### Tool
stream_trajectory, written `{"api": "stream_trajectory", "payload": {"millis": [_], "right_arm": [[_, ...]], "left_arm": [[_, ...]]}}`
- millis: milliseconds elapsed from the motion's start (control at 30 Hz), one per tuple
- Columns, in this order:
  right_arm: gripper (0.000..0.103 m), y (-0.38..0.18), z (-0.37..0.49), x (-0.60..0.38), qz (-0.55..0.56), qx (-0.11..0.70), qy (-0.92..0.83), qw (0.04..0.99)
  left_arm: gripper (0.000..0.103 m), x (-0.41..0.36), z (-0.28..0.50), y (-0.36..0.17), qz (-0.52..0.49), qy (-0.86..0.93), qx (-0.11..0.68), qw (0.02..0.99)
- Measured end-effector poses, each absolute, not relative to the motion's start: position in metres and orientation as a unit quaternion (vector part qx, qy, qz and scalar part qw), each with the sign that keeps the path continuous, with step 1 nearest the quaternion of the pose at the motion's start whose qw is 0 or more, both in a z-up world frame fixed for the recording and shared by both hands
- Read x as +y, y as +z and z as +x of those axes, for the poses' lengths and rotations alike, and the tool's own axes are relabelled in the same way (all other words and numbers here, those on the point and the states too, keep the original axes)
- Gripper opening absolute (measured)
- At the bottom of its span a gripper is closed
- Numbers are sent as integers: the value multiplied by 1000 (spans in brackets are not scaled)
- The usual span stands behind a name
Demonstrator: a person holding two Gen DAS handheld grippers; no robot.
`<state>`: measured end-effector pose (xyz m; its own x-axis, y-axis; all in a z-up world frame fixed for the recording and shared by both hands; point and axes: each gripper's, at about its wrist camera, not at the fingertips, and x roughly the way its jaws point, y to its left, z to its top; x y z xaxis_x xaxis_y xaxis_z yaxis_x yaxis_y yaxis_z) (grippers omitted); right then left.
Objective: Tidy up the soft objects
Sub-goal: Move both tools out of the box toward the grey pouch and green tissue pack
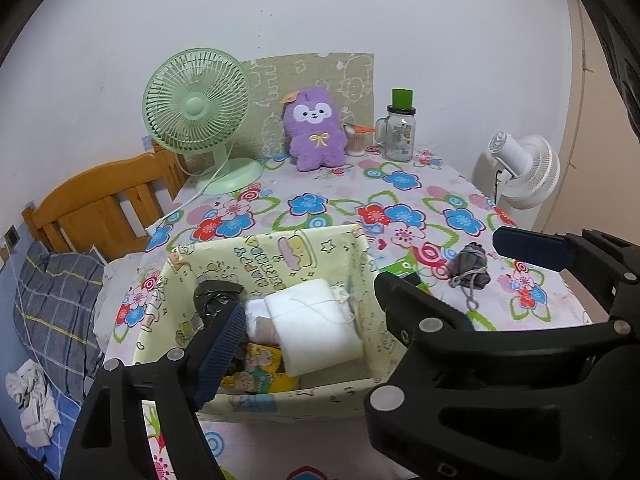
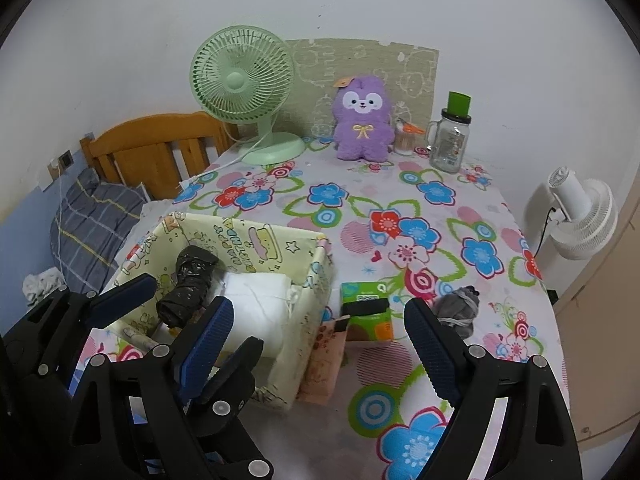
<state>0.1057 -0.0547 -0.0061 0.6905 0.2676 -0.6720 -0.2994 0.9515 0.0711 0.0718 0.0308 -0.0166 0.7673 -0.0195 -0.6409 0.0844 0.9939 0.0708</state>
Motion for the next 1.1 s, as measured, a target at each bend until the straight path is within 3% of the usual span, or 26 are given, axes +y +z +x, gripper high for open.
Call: {"api": "stream_trajectory", "payload": {"millis": [1100], "right_arm": [[89, 0, 107, -127, -14, 338, 117, 934]], "left_arm": [[85, -37, 82, -11, 52, -51, 343, 937]]}}
